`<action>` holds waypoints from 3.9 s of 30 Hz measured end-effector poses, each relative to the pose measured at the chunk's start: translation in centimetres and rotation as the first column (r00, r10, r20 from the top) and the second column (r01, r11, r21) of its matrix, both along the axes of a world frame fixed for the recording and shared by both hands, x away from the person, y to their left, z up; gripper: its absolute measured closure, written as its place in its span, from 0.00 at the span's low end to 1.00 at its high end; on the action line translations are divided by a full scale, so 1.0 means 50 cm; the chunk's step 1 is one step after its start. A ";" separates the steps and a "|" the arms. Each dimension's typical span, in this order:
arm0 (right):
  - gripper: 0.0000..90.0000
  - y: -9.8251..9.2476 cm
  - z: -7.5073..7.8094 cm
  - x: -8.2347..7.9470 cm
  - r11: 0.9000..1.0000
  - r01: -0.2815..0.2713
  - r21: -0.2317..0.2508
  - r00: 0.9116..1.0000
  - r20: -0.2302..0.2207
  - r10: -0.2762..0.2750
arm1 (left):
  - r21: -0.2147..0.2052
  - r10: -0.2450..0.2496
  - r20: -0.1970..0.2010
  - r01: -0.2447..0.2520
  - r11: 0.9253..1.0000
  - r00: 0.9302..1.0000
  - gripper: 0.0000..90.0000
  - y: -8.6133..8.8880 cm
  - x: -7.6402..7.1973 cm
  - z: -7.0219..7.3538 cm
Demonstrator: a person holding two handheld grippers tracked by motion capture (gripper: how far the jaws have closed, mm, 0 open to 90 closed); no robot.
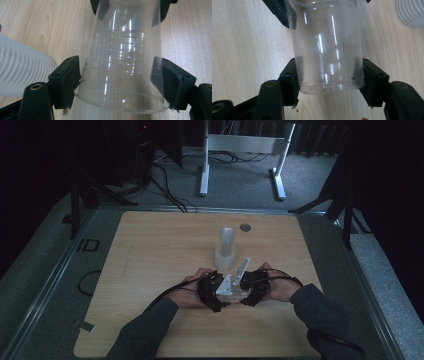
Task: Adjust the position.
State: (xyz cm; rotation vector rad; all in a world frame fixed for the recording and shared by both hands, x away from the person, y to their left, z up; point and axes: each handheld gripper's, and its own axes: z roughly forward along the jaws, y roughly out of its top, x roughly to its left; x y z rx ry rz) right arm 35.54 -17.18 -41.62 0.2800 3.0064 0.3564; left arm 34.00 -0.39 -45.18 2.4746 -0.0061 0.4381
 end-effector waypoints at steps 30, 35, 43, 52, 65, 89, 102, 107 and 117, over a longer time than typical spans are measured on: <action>0.46 -0.032 -0.019 0.006 0.996 0.084 0.038 0.996 -0.005 -0.084 | -0.115 0.061 -0.012 -0.062 0.991 0.998 0.17 0.006 0.008 0.025; 0.46 -0.043 -0.022 0.010 0.992 0.122 0.045 0.993 -0.002 -0.122 | -0.142 0.075 0.008 -0.073 0.987 0.997 0.20 0.009 0.008 0.030; 0.46 -0.077 -0.028 0.020 0.975 0.210 0.073 0.978 0.003 -0.210 | -0.190 0.101 -0.001 -0.099 0.977 0.995 0.23 0.019 0.015 0.035; 0.46 -0.122 -0.039 0.033 0.936 0.339 0.096 0.940 0.006 -0.342 | -0.234 0.126 -0.033 -0.131 0.963 0.991 0.25 0.027 0.024 0.036; 0.46 -0.149 -0.046 0.042 0.883 0.452 0.126 0.888 0.028 -0.459 | -0.243 0.165 -0.058 -0.174 0.954 0.985 0.27 0.029 0.034 0.033; 0.46 -0.183 -0.051 0.056 0.770 0.595 0.228 0.779 0.069 -0.623 | -0.244 0.259 -0.087 -0.273 0.931 0.962 0.29 0.025 0.047 0.031; 0.46 -0.190 -0.064 0.057 0.668 0.686 0.288 0.672 0.103 -0.734 | -0.257 0.284 -0.101 -0.301 0.918 0.954 0.29 0.021 0.051 0.034; 0.46 -0.190 -0.066 0.056 0.643 0.702 0.307 0.642 0.118 -0.757 | -0.249 0.303 -0.102 -0.320 0.914 0.947 0.29 0.018 0.054 0.034; 0.46 -0.193 -0.062 0.051 0.570 0.726 0.385 0.575 0.113 -0.810 | -0.266 0.314 -0.127 -0.337 0.903 0.941 0.29 0.018 0.056 0.036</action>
